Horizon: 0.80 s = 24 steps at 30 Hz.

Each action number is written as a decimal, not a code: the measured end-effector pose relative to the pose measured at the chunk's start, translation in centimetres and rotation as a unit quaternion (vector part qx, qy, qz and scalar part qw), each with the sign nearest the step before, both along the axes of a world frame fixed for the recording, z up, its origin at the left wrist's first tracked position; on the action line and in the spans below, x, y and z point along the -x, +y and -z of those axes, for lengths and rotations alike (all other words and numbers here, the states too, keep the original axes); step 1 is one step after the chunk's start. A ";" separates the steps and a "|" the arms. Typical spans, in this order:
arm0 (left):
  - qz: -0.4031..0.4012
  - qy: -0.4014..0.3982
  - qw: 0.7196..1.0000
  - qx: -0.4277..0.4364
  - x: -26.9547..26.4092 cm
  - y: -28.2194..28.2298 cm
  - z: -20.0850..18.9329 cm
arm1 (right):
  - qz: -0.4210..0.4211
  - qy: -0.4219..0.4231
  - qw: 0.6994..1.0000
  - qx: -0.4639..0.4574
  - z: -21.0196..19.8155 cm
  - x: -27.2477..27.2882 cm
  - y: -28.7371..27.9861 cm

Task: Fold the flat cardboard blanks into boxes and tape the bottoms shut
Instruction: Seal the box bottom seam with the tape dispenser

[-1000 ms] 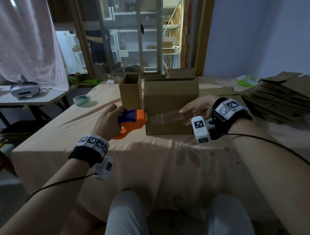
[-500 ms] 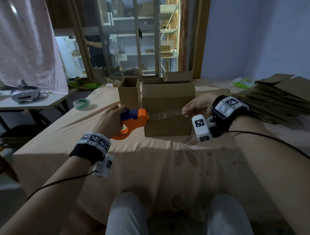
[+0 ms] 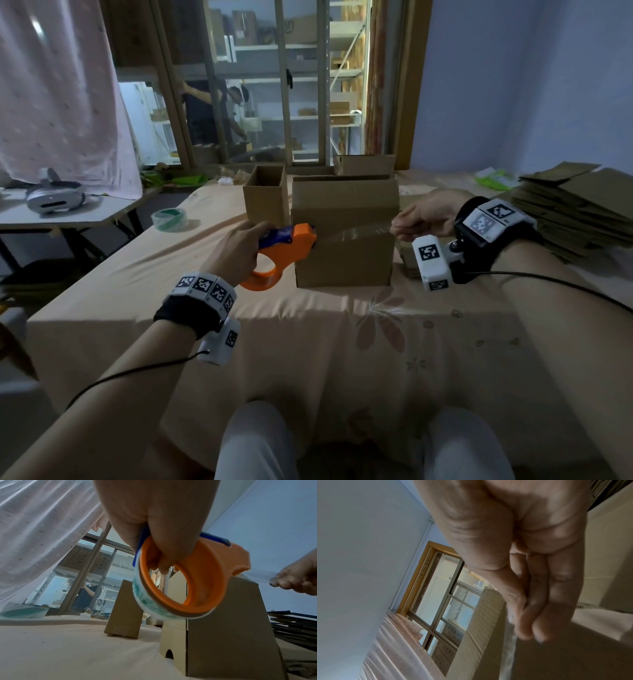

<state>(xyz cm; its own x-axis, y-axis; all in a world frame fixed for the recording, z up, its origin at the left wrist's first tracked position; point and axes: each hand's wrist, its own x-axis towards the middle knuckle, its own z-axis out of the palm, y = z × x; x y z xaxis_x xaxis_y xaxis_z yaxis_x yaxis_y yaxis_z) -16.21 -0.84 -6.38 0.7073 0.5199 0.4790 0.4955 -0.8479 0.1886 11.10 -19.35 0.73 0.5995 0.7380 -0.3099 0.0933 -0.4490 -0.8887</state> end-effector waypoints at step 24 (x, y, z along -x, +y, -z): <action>-0.052 0.004 0.977 -0.206 -5.2 4.0 -18.1 | 0.062 0.067 0.993 -0.069 -2.9 -7.6 -1.4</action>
<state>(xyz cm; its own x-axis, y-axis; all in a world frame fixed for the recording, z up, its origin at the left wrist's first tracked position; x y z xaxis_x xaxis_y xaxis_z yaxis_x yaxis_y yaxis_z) -11.00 3.19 11.72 0.6651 0.3537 0.6577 0.5833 -0.7960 -0.1618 18.68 -20.74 3.67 0.6479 0.7028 -0.2936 -0.0782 -0.3221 -0.9435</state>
